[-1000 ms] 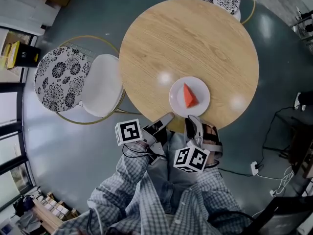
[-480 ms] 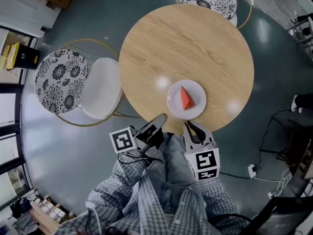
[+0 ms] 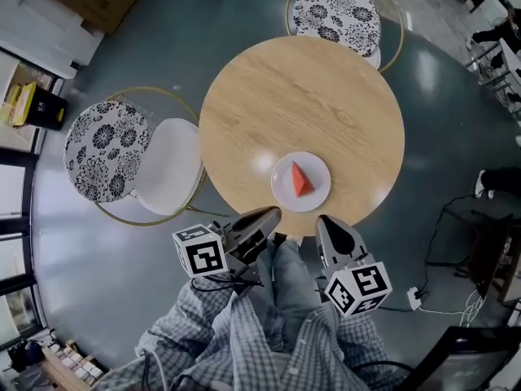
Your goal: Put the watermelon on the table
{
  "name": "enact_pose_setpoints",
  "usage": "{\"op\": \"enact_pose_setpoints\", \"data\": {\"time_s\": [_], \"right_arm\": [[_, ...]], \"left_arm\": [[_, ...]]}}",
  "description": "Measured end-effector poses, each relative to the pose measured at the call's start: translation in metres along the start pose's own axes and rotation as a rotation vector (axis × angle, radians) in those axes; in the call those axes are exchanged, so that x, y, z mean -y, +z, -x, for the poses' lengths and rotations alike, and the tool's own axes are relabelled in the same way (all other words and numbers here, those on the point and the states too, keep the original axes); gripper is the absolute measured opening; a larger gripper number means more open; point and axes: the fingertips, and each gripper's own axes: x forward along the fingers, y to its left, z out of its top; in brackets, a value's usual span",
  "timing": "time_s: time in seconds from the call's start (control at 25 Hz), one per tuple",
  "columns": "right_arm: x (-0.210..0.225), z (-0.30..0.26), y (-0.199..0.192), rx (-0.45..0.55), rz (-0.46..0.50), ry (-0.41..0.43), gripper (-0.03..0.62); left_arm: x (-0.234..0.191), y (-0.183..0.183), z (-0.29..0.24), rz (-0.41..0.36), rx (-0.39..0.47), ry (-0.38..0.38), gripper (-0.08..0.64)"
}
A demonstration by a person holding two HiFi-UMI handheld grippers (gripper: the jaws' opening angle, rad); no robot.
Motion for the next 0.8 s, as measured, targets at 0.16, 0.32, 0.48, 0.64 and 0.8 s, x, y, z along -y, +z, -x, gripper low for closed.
{"op": "enact_pose_setpoints", "data": {"time_s": [0.16,0.32,0.48,0.64,0.8], "right_arm": [[-0.001,0.01,0.019,0.043,-0.001,-0.005,0.008],[-0.002,0.017,0.042,0.092,0.005,-0.004,0.008],[-0.006,0.025,0.067,0.148,0.017,0.008,0.008],[-0.009,0.031,0.092,0.208,0.023,0.039,0.008],[-0.012,0.032,0.115,0.263,0.024,0.062,0.008]], "left_arm": [[0.021,0.016,0.001,-0.048,0.027,-0.013,0.006],[0.043,0.029,-0.001,-0.134,0.024,-0.034,0.006],[0.066,0.039,-0.002,-0.201,0.026,-0.054,0.006],[0.087,0.048,-0.007,-0.254,0.036,-0.086,0.006],[0.104,0.061,-0.011,-0.264,0.06,-0.129,0.006]]}}
